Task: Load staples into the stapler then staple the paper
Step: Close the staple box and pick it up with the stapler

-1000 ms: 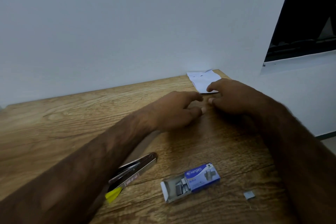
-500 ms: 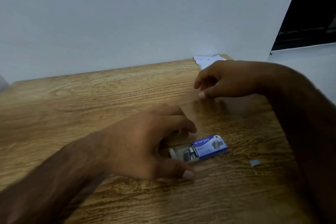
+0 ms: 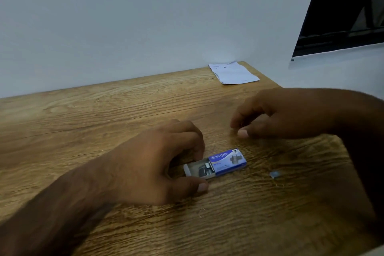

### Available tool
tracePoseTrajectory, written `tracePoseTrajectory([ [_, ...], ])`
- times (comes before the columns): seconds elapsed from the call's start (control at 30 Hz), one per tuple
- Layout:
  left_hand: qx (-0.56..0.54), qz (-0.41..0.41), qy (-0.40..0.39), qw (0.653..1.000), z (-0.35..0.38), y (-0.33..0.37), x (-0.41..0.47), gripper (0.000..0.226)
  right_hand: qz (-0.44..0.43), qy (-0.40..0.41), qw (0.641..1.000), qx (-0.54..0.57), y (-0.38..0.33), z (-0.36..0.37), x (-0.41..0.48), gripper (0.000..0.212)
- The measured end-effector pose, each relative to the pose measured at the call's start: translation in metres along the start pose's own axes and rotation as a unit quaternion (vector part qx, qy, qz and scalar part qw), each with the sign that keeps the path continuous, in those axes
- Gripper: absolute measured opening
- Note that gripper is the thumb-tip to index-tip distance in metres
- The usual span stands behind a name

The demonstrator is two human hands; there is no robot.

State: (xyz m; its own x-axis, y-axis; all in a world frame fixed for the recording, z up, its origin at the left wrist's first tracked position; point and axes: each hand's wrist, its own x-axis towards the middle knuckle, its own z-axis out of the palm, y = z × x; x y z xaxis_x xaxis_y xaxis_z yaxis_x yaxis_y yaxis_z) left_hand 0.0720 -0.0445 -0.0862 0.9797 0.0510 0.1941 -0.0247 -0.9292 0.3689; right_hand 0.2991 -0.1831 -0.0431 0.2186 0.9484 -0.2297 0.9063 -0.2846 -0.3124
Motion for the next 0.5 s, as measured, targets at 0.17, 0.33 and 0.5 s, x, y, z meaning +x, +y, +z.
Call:
tracePoseTrajectory([
  [0.17, -0.006, -0.010, -0.001, 1.000, 0.000, 0.000, 0.001, 0.031, -0.039, -0.001, 0.998, 0.053, 0.016, 0.018, -0.048, 0.063],
  [0.33, 0.001, -0.019, -0.012, 1.000, 0.000, 0.000, 0.002, 0.031, -0.082, 0.039, 0.996, 0.005, 0.029, 0.043, -0.067, 0.063],
  [0.5, 0.007, -0.017, -0.023, 1.000, -0.004, 0.001, 0.001, 0.032, -0.091, 0.112, 0.990, 0.003, 0.023, 0.058, -0.070, 0.042],
])
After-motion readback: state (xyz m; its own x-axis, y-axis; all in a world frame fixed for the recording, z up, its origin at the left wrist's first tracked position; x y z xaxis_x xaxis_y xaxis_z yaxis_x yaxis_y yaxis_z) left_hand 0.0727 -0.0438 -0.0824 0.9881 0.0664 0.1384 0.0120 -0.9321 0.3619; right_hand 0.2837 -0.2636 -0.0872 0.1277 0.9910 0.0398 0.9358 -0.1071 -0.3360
